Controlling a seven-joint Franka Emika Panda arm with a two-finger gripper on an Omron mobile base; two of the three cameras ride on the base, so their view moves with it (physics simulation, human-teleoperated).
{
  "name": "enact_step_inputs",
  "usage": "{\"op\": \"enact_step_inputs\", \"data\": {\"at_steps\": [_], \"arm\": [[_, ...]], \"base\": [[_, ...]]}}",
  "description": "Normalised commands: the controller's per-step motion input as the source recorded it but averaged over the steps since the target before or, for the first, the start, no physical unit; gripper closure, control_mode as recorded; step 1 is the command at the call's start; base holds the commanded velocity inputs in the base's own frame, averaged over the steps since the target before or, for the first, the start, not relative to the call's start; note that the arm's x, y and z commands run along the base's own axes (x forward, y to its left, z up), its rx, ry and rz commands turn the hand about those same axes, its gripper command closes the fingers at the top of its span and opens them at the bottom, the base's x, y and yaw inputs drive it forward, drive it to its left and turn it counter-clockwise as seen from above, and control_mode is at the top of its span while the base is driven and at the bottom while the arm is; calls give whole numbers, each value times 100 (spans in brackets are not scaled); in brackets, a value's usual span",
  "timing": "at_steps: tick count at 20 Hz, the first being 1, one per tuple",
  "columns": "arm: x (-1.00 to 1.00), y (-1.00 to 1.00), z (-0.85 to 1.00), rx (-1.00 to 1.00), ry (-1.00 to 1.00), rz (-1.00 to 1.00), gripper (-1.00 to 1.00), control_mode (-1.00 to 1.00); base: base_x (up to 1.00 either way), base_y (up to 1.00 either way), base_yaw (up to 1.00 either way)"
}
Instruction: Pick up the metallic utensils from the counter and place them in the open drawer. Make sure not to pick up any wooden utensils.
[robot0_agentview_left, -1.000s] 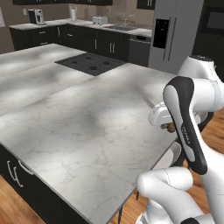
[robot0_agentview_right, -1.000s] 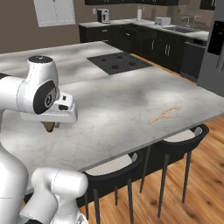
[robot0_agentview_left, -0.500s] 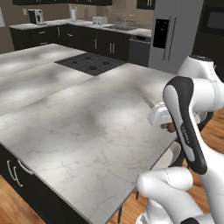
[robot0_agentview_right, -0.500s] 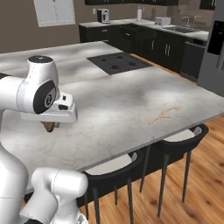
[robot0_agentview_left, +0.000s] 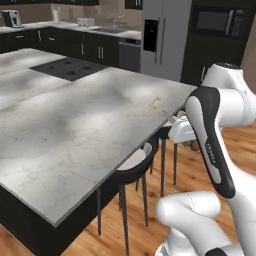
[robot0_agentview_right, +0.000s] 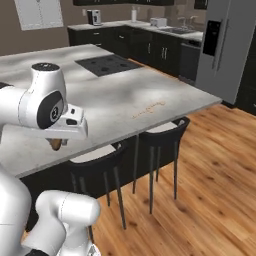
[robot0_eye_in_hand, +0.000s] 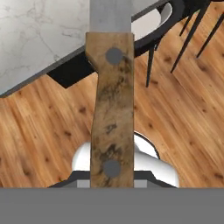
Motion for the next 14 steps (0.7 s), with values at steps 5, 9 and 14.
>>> {"op": "enact_step_inputs", "data": {"at_steps": [5, 9, 14], "arm": [[0, 0, 0, 0, 0, 0, 100, 100], [0, 0, 0, 0, 0, 0, 100, 100], [0, 0, 0, 0, 0, 0, 100, 100]], "base": [[-11, -84, 1], [12, -97, 9], [56, -100, 12]]}}
